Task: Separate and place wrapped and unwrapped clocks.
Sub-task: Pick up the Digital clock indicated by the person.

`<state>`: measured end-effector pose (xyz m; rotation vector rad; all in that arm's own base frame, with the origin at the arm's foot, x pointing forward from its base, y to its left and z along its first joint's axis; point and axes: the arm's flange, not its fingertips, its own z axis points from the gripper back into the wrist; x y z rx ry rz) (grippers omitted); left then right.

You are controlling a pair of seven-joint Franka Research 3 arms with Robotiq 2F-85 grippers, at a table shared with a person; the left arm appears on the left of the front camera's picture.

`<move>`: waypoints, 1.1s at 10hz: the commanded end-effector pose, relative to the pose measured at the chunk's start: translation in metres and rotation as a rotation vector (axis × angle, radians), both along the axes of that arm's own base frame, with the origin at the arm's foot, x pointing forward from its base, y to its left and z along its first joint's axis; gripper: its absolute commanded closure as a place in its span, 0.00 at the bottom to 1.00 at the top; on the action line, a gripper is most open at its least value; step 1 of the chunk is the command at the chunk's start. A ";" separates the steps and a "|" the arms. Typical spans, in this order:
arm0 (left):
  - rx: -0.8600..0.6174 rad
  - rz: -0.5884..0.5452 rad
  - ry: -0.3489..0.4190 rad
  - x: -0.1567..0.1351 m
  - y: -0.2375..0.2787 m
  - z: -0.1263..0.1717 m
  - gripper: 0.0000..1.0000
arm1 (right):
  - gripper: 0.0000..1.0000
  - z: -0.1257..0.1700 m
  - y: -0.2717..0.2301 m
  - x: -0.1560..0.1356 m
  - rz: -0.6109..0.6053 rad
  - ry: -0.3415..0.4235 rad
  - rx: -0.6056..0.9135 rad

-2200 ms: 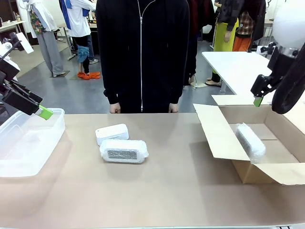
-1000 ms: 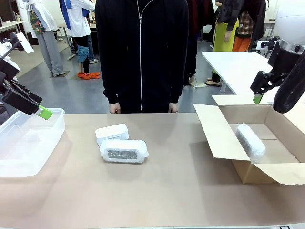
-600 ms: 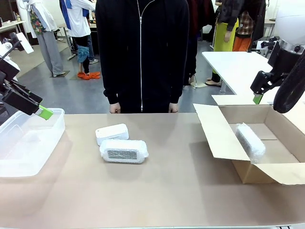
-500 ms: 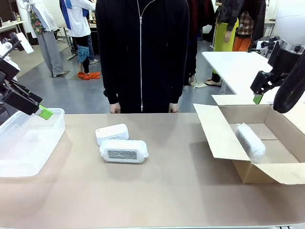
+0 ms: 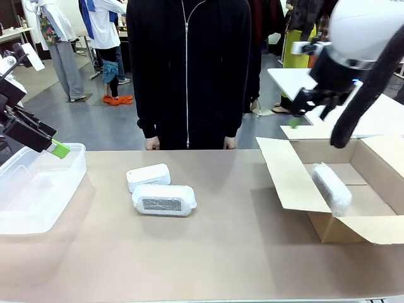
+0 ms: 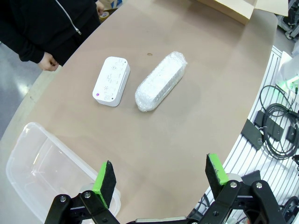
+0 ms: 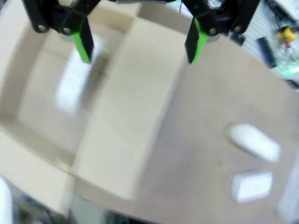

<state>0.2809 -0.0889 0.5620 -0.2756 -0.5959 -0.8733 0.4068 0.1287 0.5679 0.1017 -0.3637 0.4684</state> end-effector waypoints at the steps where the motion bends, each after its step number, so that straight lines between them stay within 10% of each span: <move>1: -0.012 -0.006 0.006 0.000 0.000 -0.001 0.00 | 0.00 -0.014 0.026 0.003 0.219 -0.050 0.123; 6: -0.012 -0.006 0.006 0.000 0.000 -0.001 0.00 | 0.00 -0.024 0.067 -0.027 0.509 -0.063 0.207; 11: -0.012 -0.006 0.006 0.000 0.000 -0.001 0.00 | 0.00 -0.027 0.077 -0.040 0.519 -0.143 0.225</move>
